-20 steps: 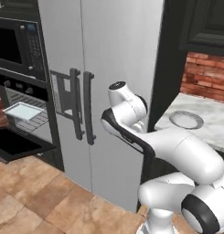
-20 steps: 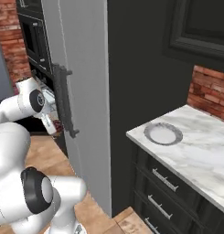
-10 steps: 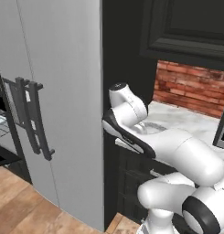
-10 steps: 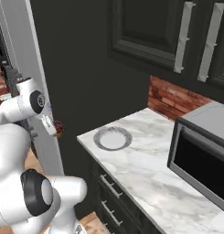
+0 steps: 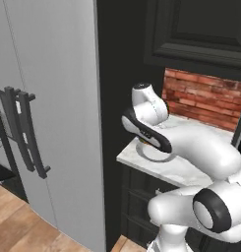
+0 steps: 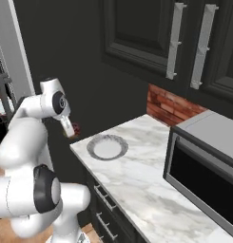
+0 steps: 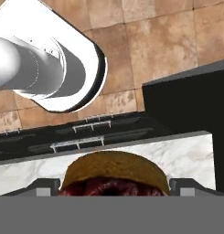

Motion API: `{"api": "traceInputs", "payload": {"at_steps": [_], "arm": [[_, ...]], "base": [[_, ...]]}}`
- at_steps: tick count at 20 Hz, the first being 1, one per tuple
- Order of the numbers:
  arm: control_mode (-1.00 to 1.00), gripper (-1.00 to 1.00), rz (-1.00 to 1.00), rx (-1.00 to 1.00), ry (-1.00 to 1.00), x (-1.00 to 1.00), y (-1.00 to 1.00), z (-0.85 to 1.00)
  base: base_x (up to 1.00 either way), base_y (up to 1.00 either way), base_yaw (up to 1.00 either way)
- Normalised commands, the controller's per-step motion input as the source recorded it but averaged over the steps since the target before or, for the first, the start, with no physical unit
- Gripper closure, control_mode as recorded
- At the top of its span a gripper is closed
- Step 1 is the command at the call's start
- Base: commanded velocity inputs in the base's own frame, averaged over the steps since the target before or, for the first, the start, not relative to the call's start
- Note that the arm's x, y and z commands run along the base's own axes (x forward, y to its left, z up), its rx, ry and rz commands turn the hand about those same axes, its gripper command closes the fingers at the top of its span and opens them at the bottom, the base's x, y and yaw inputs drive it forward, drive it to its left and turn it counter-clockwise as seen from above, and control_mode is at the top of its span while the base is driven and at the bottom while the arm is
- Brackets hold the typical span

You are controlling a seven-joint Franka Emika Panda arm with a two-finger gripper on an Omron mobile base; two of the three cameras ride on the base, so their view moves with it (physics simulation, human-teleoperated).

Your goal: Take the baked cake out of the oven and place it on the plate for cooling. Then close the oven door.

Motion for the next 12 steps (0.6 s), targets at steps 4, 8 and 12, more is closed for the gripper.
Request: {"api": "traceInputs", "payload": {"at_steps": [4,8,12], "arm": [[-1.00,1.00,0.00,0.11,0.12,1.00,-0.83,-0.23],[-1.00,1.00,0.00,0.06,0.11,0.89,-0.66,-0.40],[-1.00,1.00,0.00,0.00,0.10,0.74,-0.49,-0.50]], "base": [[0.00,0.00,0.00],[0.00,0.00,0.00],[0.00,0.00,0.00]]}}
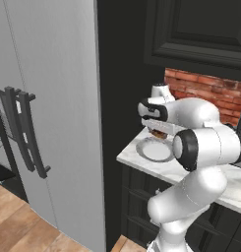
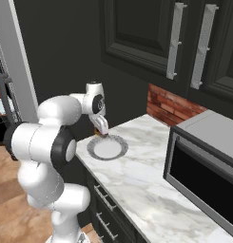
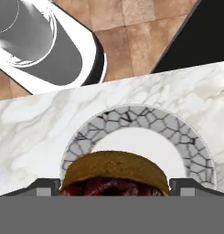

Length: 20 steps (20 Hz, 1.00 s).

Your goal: Take the baked cake out of the oven and place it on the plate for cooling. Then close the oven door.

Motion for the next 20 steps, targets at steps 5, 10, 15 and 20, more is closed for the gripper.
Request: {"api": "traceInputs", "payload": {"at_steps": [5,10,15,20], "arm": [[-1.00,1.00,0.00,0.00,0.12,0.65,-0.24,-0.57],[-1.00,1.00,0.00,0.00,0.12,0.39,-0.01,-0.67],[-1.00,1.00,0.00,0.00,0.05,0.19,-0.04,-0.59],[-1.00,1.00,0.00,0.00,0.00,-0.22,-0.14,-0.30]], "base": [[0.00,0.00,0.00],[0.00,0.00,0.00],[0.00,0.00,0.00],[0.00,0.00,0.00]]}}
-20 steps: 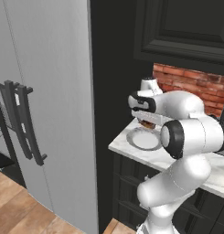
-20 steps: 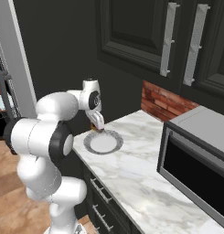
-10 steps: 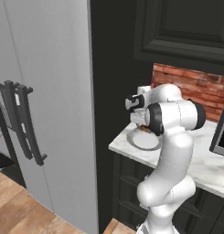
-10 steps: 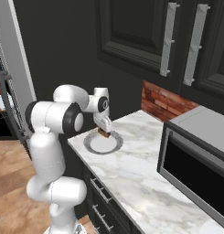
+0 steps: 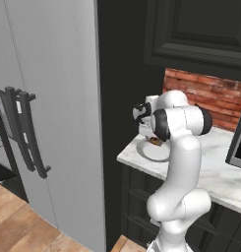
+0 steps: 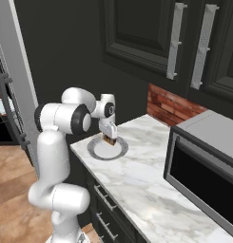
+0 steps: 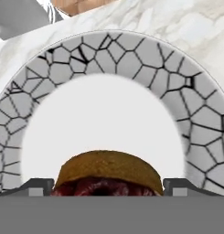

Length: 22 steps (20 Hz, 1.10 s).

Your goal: Take the baked cake out of the oven and place it on the plate for cooling. Then close the oven door.

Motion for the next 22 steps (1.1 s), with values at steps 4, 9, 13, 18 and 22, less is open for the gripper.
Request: {"api": "traceInputs", "payload": {"at_steps": [4,9,13,18,22], "arm": [[-1.00,1.00,0.00,0.01,-0.02,-0.88,-0.13,-0.18],[-1.00,-1.00,0.00,0.01,-0.01,-0.72,-0.04,-0.21],[-1.00,-1.00,0.00,0.00,-0.01,-0.07,0.04,-0.24],[-1.00,-1.00,0.00,0.00,-0.03,0.00,0.19,-0.31],[-1.00,-1.00,0.00,0.02,0.00,-0.11,0.28,-0.53]], "base": [[0.00,0.00,0.00],[0.00,0.00,0.00],[0.00,0.00,0.00],[0.00,0.00,0.00],[0.00,0.00,0.00]]}}
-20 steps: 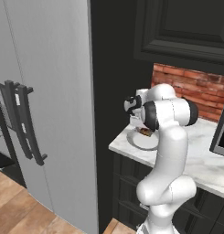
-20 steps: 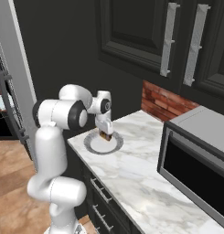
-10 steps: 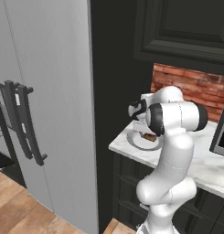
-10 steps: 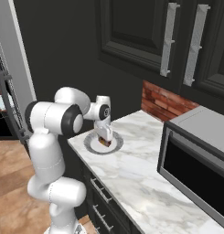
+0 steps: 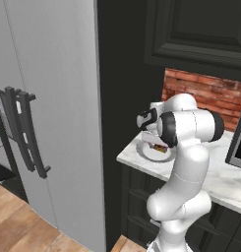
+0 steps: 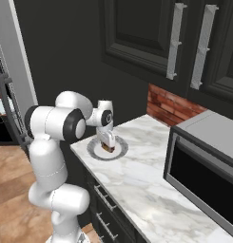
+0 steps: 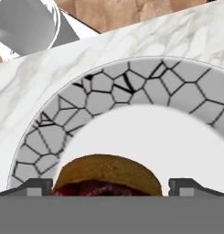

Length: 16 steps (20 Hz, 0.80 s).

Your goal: Take the baked cake out of the oven and place it on the plate for cooling. Then close the oven door.

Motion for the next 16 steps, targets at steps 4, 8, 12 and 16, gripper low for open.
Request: {"api": "traceInputs", "payload": {"at_steps": [4,8,12,16], "arm": [[-1.00,-1.00,0.00,0.06,0.00,-0.32,0.26,-0.58],[-1.00,-1.00,0.00,0.09,0.00,-0.30,0.26,-0.88],[-1.00,-1.00,0.00,0.09,0.00,-0.31,0.35,-1.00],[-1.00,-1.00,0.00,0.06,0.00,-0.44,0.48,-1.00]], "base": [[0.00,0.00,0.00],[0.00,0.00,0.00],[0.00,0.00,0.00],[0.00,0.00,0.00]]}}
